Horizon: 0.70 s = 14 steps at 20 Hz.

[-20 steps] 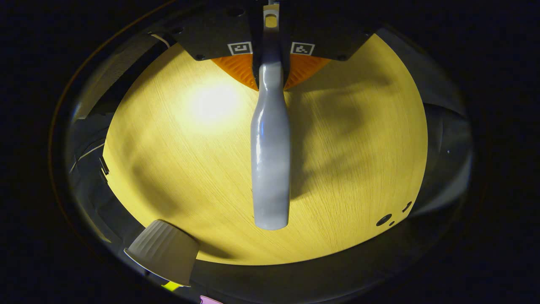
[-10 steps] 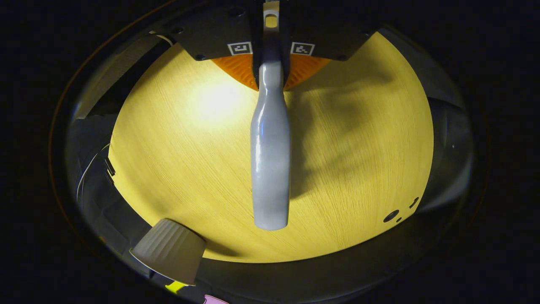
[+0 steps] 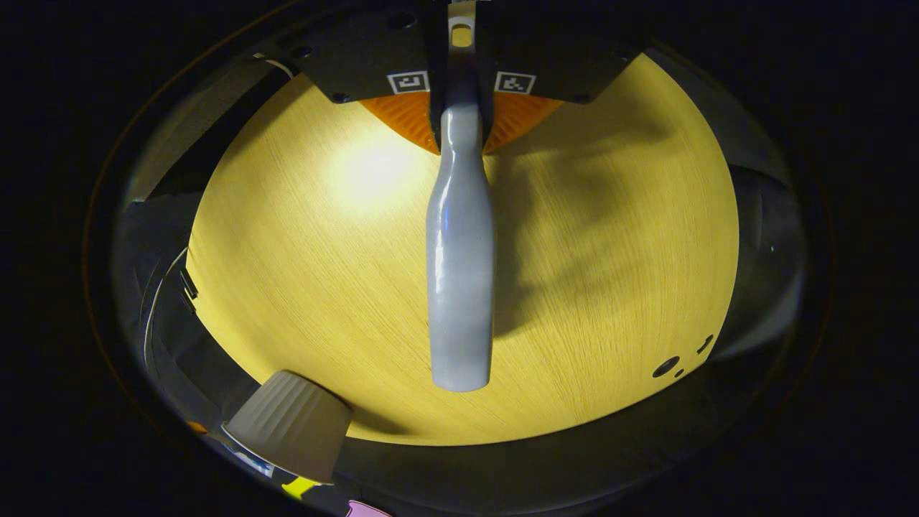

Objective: Pick up the small broom and dustpan from the desktop, sweep the trash into the dustpan with the broom, and then empty the trash into the garbage bin.

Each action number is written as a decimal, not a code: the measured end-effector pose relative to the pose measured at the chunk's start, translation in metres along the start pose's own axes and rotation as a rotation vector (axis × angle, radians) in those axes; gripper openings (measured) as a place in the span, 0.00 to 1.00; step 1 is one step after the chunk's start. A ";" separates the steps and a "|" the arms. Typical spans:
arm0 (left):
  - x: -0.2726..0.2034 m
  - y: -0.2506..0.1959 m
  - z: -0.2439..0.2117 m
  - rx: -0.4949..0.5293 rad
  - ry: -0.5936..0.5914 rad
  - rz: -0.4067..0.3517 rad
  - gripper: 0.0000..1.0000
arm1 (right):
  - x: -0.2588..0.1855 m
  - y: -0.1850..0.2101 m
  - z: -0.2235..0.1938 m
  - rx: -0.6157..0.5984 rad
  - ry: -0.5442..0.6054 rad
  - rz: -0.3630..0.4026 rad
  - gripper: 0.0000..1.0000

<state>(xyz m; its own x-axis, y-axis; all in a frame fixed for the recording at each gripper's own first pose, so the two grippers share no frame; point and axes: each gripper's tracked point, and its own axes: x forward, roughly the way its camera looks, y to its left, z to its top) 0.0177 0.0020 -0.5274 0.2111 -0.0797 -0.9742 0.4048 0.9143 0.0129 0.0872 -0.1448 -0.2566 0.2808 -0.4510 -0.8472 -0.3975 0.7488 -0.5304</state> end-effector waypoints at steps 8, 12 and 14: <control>0.000 0.000 0.000 0.001 0.003 0.002 0.19 | 0.003 -0.017 0.005 -0.241 0.021 -0.059 0.31; -0.001 0.000 0.000 0.008 0.006 0.000 0.18 | 0.006 -0.024 0.006 -0.303 0.029 -0.086 0.31; -0.001 0.000 0.001 0.012 0.008 0.002 0.18 | 0.007 -0.027 0.006 -0.340 0.033 -0.102 0.31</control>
<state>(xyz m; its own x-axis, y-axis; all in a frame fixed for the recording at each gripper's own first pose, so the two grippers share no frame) 0.0183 0.0020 -0.5266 0.2052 -0.0744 -0.9759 0.4151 0.9096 0.0180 0.1053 -0.1650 -0.2476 0.3080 -0.5343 -0.7872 -0.6389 0.4970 -0.5873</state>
